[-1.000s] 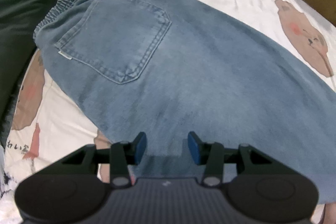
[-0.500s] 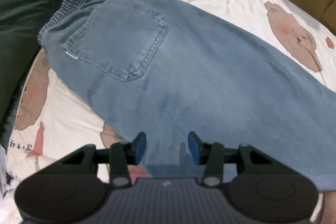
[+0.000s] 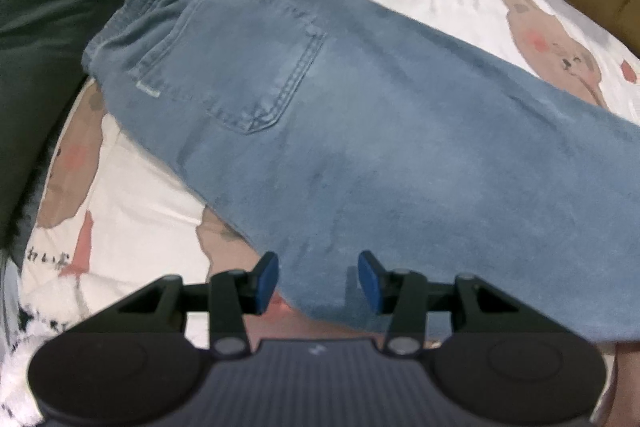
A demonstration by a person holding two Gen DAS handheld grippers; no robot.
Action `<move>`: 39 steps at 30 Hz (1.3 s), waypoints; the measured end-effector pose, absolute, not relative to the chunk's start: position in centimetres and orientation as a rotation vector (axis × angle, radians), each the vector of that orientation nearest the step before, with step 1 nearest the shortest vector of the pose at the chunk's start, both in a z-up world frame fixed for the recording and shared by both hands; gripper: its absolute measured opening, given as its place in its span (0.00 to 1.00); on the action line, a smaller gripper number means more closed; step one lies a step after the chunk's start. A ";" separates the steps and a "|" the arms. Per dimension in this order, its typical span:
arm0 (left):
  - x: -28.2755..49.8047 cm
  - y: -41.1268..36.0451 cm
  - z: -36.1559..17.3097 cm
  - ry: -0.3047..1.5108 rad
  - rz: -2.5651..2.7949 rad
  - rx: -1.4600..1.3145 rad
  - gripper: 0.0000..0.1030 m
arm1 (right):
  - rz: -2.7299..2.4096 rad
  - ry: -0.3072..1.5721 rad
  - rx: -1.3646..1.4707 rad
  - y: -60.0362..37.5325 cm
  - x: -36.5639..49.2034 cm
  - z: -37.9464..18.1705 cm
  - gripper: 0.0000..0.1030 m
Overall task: Fold clothes
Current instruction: 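Carry the held jeans leg up over the jeans toward the waistband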
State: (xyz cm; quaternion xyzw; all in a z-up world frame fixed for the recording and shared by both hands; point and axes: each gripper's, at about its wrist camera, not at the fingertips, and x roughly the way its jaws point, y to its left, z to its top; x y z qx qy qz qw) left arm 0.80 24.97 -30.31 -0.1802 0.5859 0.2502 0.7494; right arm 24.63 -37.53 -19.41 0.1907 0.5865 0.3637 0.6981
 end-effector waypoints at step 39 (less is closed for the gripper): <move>9.8 20.1 -31.8 1.211 0.053 -0.372 0.47 | 0.676 1.229 0.146 -34.8 30.1 -4.6 0.09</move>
